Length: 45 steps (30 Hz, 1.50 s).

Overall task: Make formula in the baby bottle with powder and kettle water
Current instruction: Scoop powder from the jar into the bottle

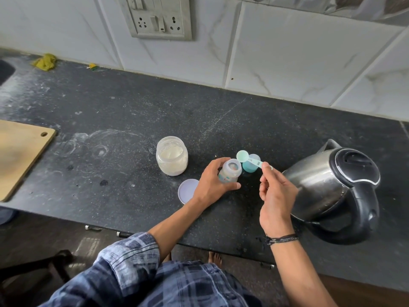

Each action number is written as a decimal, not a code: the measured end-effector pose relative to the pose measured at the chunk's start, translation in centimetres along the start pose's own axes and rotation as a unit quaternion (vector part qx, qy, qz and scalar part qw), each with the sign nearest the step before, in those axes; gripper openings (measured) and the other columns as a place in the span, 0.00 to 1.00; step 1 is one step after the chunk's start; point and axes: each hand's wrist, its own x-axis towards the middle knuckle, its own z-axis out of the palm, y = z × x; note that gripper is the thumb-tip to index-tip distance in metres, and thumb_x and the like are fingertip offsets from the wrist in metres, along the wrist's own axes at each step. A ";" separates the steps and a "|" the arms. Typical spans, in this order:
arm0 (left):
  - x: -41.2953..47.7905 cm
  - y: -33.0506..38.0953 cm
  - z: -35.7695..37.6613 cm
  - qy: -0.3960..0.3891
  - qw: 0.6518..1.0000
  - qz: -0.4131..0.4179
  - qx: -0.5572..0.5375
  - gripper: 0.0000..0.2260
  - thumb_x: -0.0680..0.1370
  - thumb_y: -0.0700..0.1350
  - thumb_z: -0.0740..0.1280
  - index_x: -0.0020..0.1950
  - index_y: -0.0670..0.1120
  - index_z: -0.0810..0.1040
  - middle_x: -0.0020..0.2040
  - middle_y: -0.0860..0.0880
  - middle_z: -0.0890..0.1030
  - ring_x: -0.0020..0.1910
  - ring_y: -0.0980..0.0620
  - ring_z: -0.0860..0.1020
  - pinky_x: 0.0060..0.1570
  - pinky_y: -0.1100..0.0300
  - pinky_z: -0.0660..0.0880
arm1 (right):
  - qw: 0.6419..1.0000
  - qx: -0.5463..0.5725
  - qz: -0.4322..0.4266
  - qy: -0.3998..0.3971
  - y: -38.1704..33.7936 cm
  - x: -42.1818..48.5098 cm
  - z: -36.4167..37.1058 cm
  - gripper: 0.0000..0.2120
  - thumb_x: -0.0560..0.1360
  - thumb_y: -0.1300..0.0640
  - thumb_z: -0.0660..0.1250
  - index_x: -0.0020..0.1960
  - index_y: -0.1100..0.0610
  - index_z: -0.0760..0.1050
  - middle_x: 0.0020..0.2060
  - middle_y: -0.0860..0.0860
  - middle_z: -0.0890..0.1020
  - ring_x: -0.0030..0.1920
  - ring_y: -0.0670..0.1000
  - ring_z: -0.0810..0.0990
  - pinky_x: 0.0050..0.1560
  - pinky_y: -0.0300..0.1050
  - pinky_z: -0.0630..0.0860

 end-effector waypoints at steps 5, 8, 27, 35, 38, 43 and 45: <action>-0.3 -0.2 -0.3 -0.002 1.000 0.012 0.001 0.36 0.67 0.44 0.81 0.72 0.53 0.70 0.68 0.56 0.72 0.65 0.60 0.73 0.59 0.73 0.67 | 0.992 -0.076 -0.102 -0.011 0.4 0.2 -0.4 0.04 0.77 0.51 0.76 0.48 0.51 0.87 0.31 0.45 0.78 0.34 0.48 0.70 0.33 0.40 0.68; -0.7 0.1 -1.2 0.020 1.000 0.022 -0.005 0.34 0.69 0.38 0.77 0.73 0.52 0.70 0.70 0.55 0.73 0.66 0.60 0.72 0.66 0.67 0.67 | 0.990 -0.079 -0.113 -0.026 0.0 0.0 -0.2 0.01 0.77 0.52 0.76 0.46 0.48 0.86 0.32 0.45 0.79 0.34 0.48 0.71 0.34 0.41 0.68; -5.8 0.2 -11.1 0.439 0.893 0.034 -0.094 0.22 0.71 0.31 0.67 0.53 0.59 0.75 0.55 0.53 0.78 0.53 0.54 0.76 0.48 0.65 0.74 | 0.859 -0.357 -0.237 -0.281 -0.5 -1.4 14.3 0.10 0.77 0.50 0.73 0.46 0.56 0.87 0.39 0.48 0.86 0.41 0.49 0.83 0.47 0.56 0.81; -6.3 -2.1 -11.7 0.420 0.904 -0.025 -0.073 0.18 0.72 0.34 0.67 0.57 0.53 0.78 0.54 0.56 0.77 0.53 0.54 0.75 0.49 0.61 0.74 | 0.794 -0.463 -0.242 -0.312 0.7 -1.4 16.6 0.09 0.78 0.50 0.71 0.50 0.53 0.87 0.42 0.45 0.85 0.47 0.50 0.84 0.49 0.51 0.80; -6.4 -2.5 -11.8 0.415 0.905 -0.035 -0.080 0.18 0.73 0.34 0.67 0.57 0.53 0.78 0.54 0.56 0.77 0.53 0.54 0.75 0.49 0.60 0.75 | 0.793 -0.467 -0.252 -0.299 0.9 -1.2 16.7 0.08 0.77 0.48 0.72 0.49 0.50 0.86 0.40 0.43 0.83 0.44 0.49 0.83 0.46 0.49 0.79; -6.7 -2.5 -11.8 0.420 0.904 -0.017 -0.084 0.19 0.73 0.33 0.67 0.54 0.56 0.77 0.55 0.55 0.78 0.52 0.54 0.77 0.49 0.62 0.75 | 0.842 -0.390 -0.285 -0.240 1.2 -1.7 14.3 0.05 0.79 0.52 0.71 0.46 0.48 0.84 0.41 0.47 0.83 0.42 0.47 0.81 0.45 0.55 0.81; -6.6 -2.4 -11.7 0.424 0.902 -0.002 -0.086 0.18 0.74 0.32 0.67 0.53 0.54 0.77 0.54 0.54 0.79 0.51 0.55 0.77 0.47 0.65 0.75 | 0.857 -0.353 -0.304 -0.223 1.4 -2.7 12.5 0.06 0.78 0.56 0.71 0.44 0.48 0.82 0.39 0.47 0.82 0.40 0.47 0.80 0.44 0.52 0.80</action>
